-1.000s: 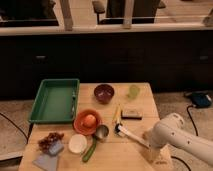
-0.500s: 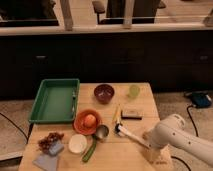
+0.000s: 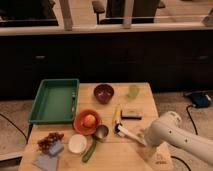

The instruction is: Place brush in purple bowl

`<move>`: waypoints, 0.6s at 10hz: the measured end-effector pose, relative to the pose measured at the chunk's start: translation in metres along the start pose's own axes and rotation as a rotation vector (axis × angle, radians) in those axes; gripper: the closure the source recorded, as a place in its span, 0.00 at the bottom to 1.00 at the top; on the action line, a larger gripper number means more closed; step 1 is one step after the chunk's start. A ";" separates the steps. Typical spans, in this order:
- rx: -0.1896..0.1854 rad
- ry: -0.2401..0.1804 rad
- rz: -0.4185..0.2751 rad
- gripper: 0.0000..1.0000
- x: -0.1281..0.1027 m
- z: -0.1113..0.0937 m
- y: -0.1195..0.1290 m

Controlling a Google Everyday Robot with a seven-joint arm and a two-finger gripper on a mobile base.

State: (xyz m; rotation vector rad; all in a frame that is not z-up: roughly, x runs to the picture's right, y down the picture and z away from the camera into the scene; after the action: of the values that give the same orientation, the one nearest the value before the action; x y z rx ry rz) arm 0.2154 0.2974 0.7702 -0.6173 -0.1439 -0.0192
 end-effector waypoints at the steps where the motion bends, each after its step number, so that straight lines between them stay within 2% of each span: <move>1: -0.001 -0.004 -0.009 0.20 -0.005 0.000 -0.002; 6: -0.023 -0.006 -0.045 0.20 -0.031 0.006 -0.012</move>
State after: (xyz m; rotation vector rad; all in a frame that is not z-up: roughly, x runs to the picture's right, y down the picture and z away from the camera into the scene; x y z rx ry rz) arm 0.1830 0.2902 0.7773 -0.6371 -0.1633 -0.0626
